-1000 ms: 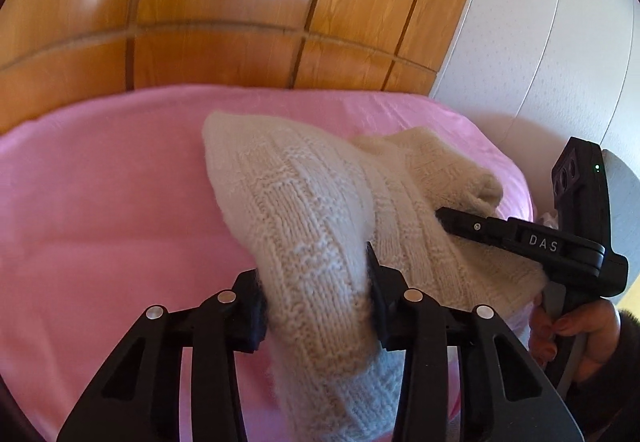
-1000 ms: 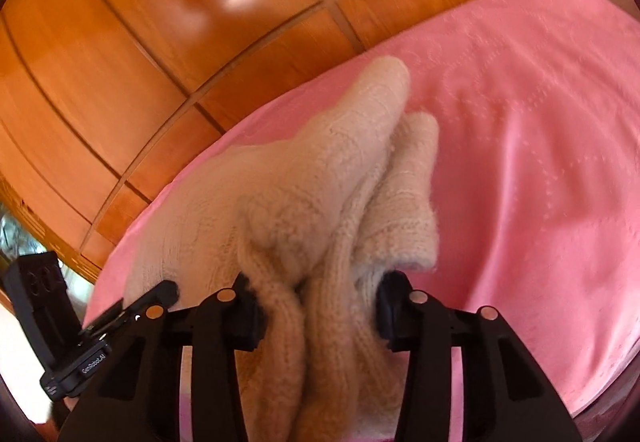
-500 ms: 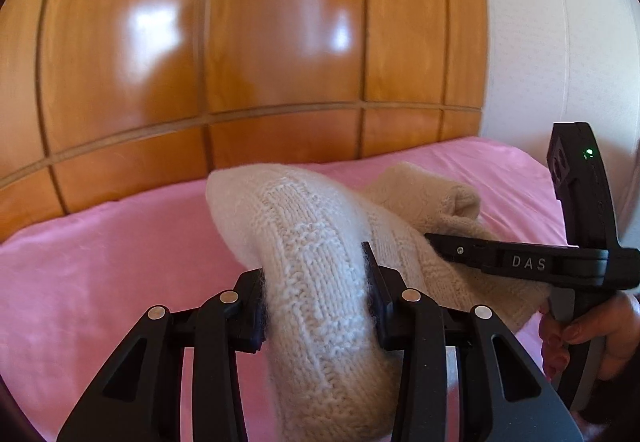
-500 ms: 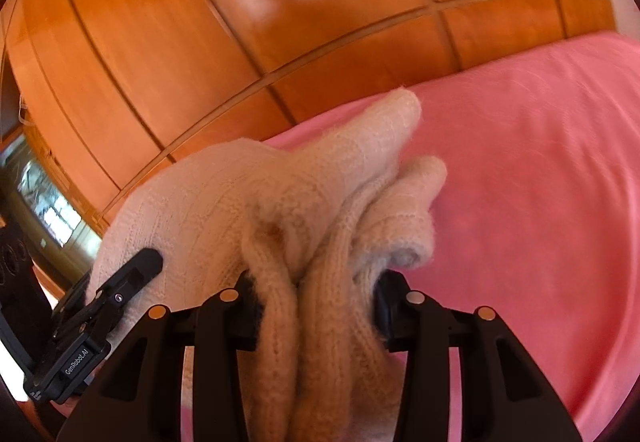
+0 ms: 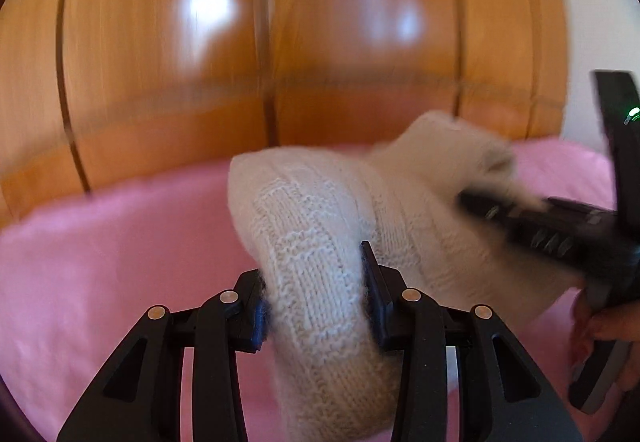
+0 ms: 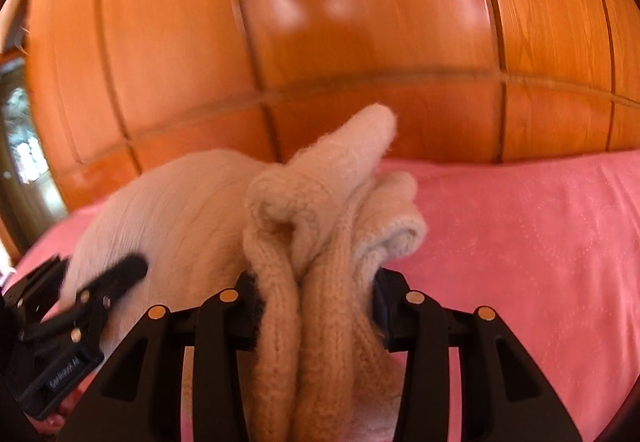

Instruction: Fold small clothes

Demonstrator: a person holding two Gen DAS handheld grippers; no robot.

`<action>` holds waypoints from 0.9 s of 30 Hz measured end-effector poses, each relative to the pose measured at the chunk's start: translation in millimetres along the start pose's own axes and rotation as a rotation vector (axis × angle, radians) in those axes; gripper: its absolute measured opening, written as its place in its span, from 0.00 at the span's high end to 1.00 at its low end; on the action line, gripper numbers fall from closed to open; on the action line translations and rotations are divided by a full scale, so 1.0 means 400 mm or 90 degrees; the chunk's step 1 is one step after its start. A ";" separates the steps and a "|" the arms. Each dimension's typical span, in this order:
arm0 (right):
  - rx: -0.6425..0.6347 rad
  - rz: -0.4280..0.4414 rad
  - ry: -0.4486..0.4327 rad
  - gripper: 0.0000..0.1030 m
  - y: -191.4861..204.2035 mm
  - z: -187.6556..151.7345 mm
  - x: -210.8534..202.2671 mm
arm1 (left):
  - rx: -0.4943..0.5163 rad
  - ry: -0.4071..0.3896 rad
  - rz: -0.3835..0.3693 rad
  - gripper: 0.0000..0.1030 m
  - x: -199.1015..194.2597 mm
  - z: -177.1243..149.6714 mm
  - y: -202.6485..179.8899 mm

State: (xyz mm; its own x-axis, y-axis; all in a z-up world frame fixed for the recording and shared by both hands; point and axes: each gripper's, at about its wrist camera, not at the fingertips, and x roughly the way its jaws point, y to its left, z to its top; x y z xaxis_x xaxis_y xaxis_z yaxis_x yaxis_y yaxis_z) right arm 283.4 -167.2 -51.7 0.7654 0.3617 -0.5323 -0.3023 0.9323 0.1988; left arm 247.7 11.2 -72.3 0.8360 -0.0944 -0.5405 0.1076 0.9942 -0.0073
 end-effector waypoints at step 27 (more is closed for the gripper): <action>0.035 -0.298 0.011 0.03 0.026 -0.073 -0.082 | -0.048 0.026 0.026 0.37 -0.064 -0.067 -0.006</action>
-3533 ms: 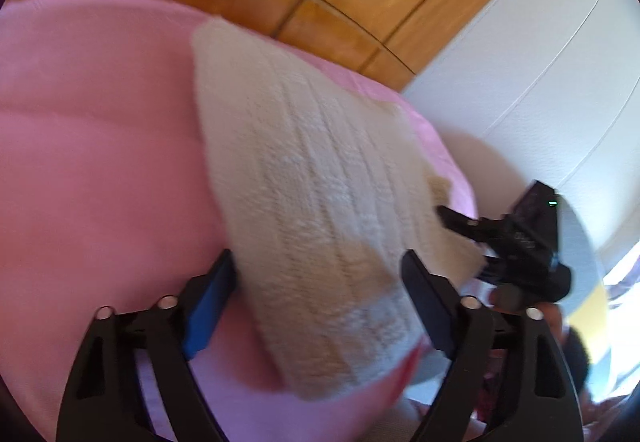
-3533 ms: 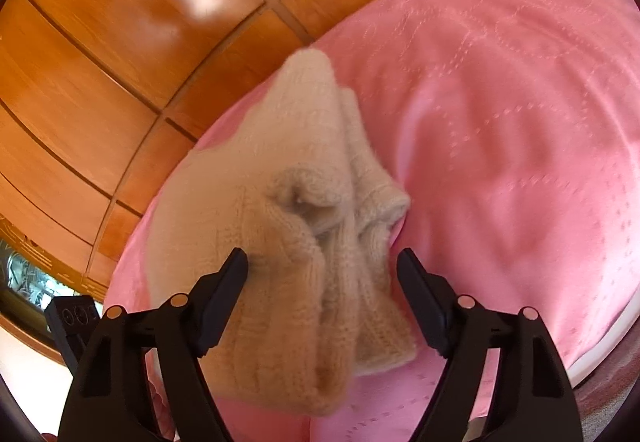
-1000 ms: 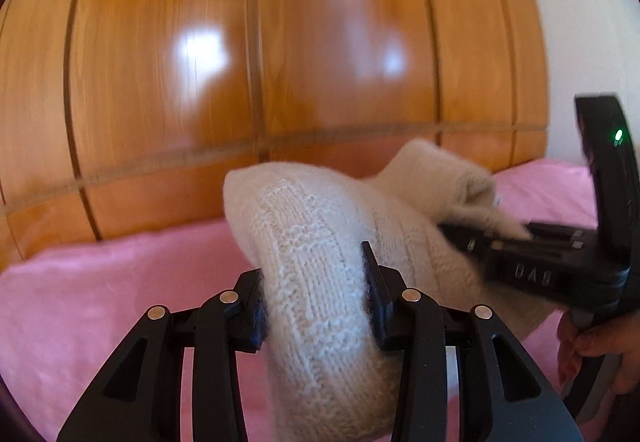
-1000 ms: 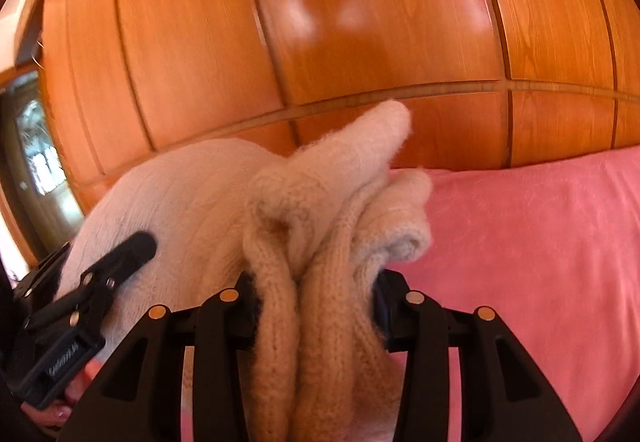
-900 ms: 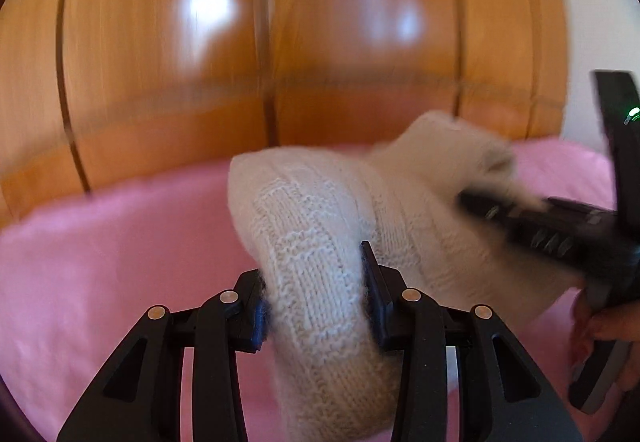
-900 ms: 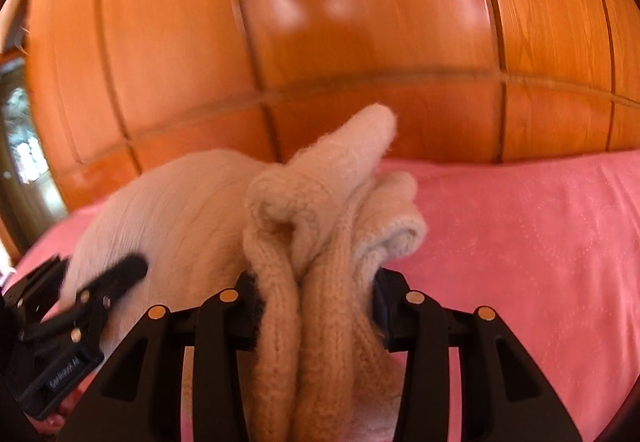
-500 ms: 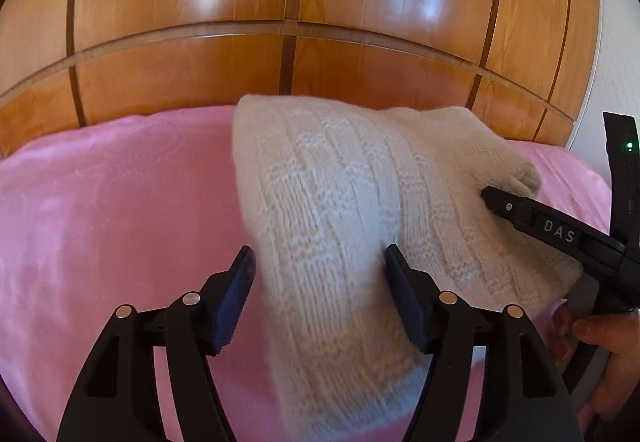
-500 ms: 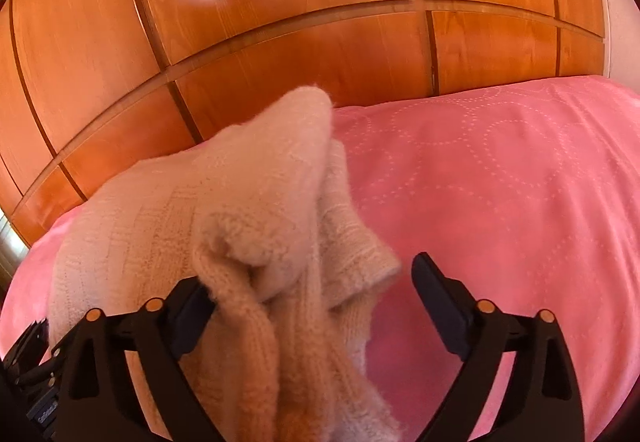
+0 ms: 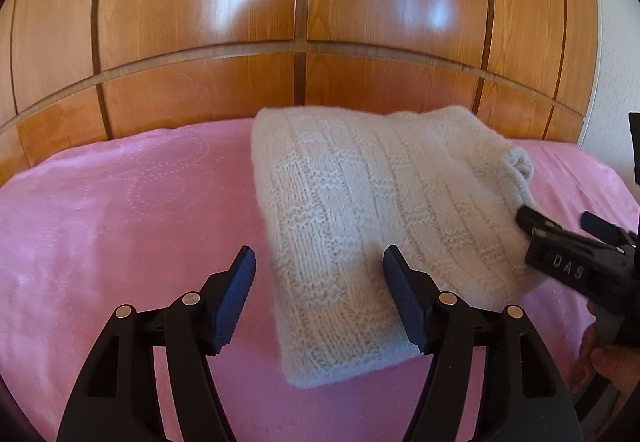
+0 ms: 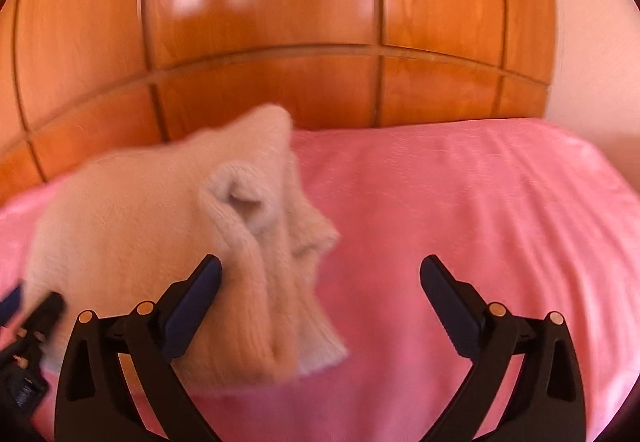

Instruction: Fold small clothes

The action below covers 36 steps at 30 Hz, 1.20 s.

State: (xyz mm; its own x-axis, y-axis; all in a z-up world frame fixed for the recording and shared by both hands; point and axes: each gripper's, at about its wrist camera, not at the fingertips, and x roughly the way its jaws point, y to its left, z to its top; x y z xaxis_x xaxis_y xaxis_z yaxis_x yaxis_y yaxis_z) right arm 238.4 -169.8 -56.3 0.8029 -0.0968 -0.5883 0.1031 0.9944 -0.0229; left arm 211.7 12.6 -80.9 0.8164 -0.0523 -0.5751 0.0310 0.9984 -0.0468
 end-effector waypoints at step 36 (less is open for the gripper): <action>0.060 0.049 -0.128 0.02 -0.078 -0.119 -0.208 | -0.064 -0.160 0.109 0.04 -0.256 -0.094 0.009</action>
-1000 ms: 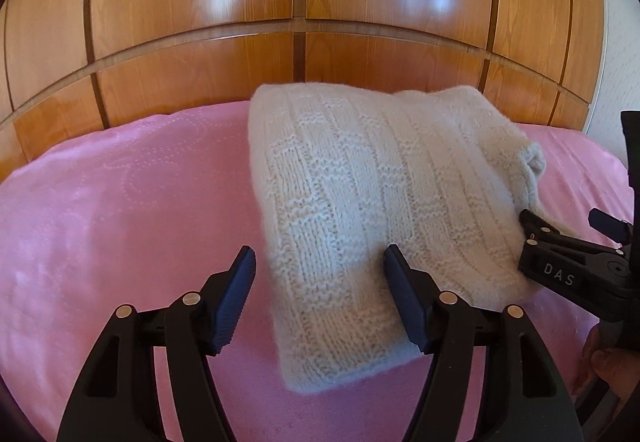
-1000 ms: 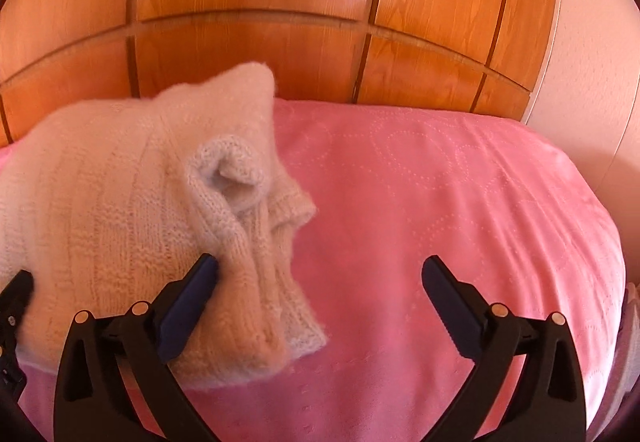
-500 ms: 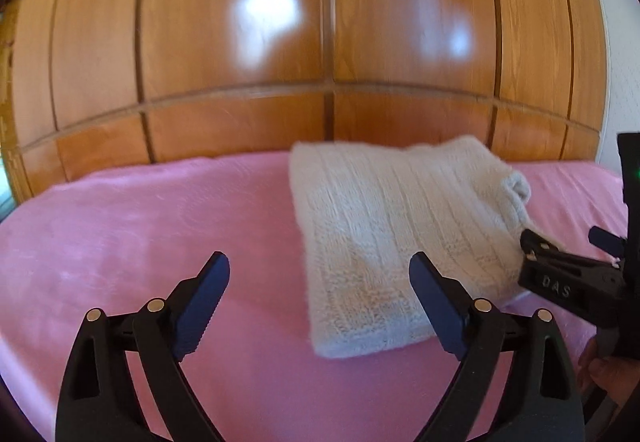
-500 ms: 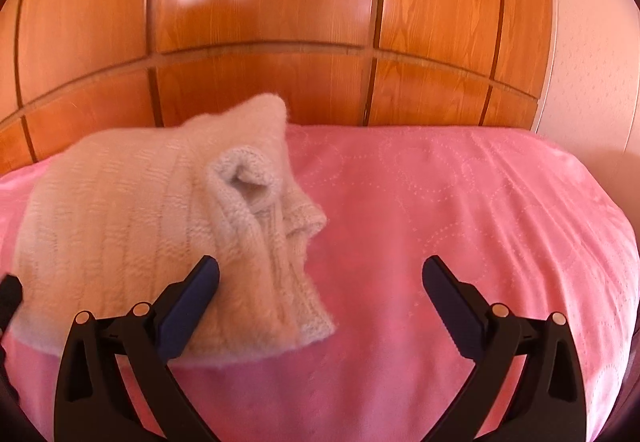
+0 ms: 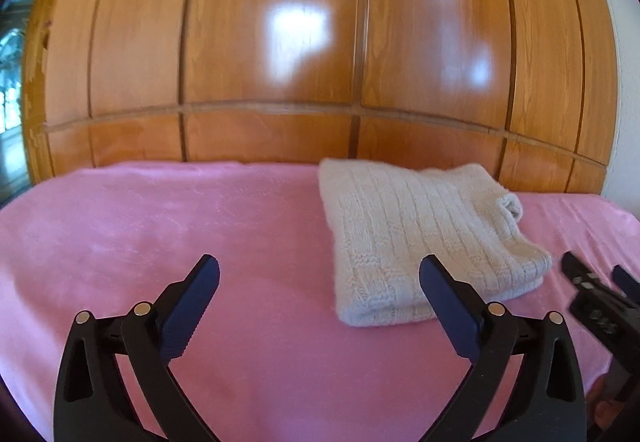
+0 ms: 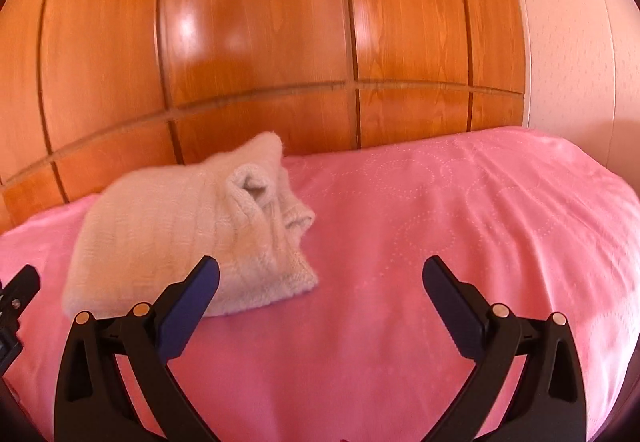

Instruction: Fold small clothes

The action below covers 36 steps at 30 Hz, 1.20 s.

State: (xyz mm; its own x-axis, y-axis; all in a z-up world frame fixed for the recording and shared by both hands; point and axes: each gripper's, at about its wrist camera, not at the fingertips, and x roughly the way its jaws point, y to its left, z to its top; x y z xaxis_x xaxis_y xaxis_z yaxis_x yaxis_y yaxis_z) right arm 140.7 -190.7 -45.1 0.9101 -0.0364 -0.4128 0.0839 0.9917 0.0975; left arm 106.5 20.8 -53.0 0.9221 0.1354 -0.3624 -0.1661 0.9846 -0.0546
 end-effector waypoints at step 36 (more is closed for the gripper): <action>-0.043 0.012 -0.108 0.02 0.032 -0.028 -0.100 | 0.069 -0.055 0.027 0.04 -0.052 -0.018 -0.037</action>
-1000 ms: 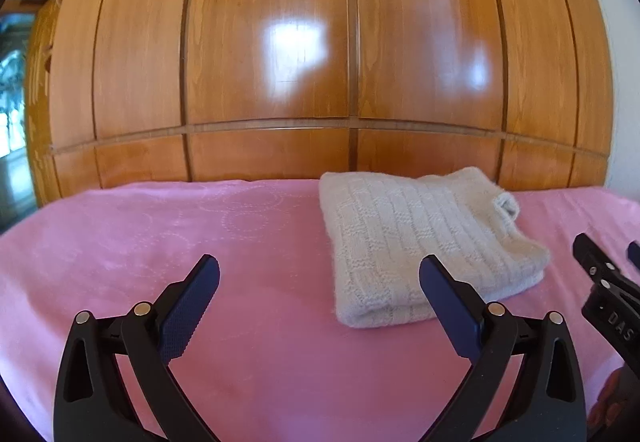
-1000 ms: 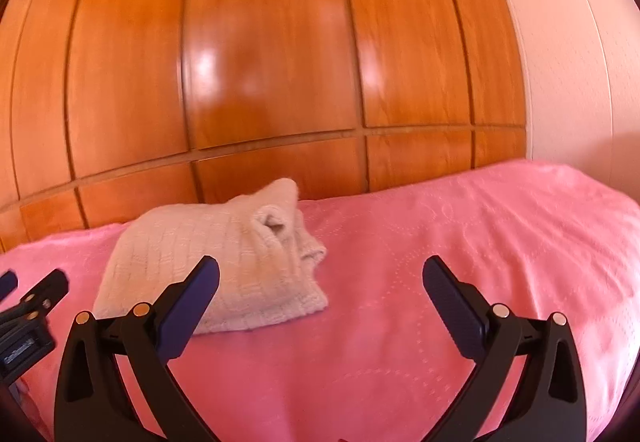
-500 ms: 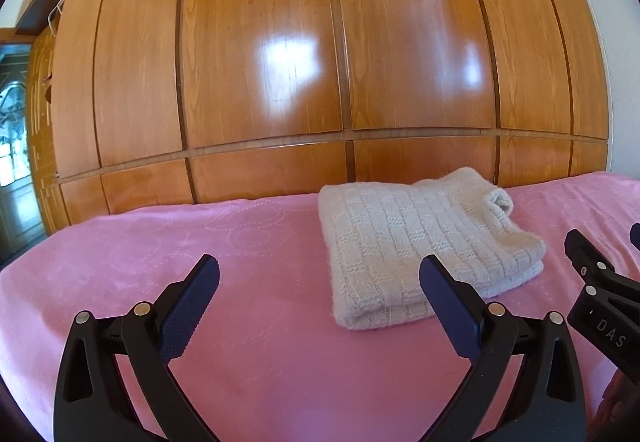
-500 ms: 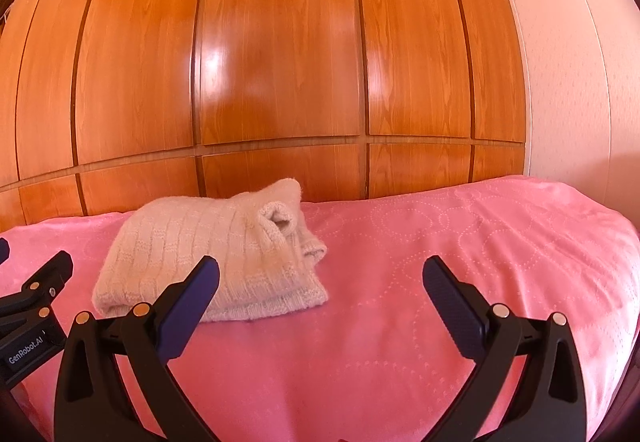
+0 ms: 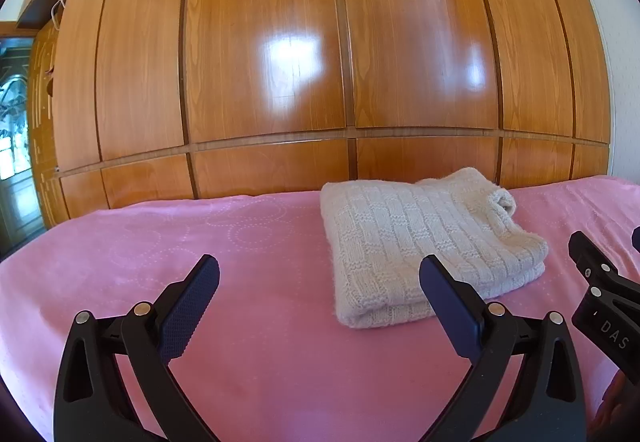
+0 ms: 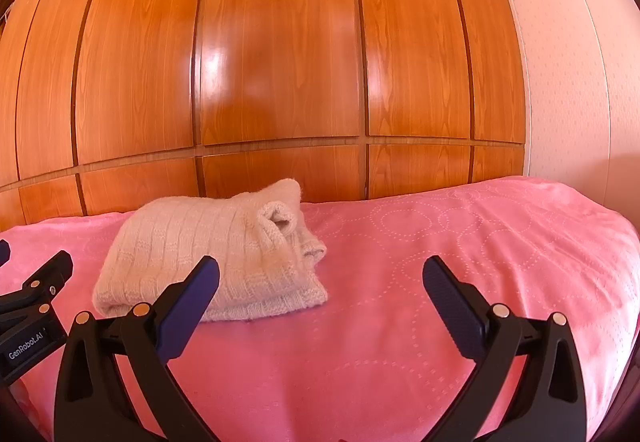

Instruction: Fold small clothes

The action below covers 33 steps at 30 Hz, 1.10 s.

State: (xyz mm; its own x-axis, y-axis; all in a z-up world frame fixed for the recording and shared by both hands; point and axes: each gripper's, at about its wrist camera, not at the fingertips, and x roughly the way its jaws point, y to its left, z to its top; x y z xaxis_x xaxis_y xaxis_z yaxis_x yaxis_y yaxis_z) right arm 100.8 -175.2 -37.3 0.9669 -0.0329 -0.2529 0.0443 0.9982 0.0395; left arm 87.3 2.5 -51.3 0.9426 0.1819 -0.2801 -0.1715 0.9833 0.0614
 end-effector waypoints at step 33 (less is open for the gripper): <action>0.009 0.000 0.013 0.02 -0.009 0.001 0.007 | 0.005 -0.002 -0.005 0.04 -0.011 -0.005 -0.009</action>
State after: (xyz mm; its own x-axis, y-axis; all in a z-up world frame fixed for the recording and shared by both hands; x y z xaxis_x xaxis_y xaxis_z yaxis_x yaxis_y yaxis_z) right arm 103.3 -179.0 -37.9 0.9616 -0.0314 -0.2726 0.0477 0.9974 0.0532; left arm 83.1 -1.8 -52.4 0.9449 0.1737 -0.2775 -0.1614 0.9846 0.0666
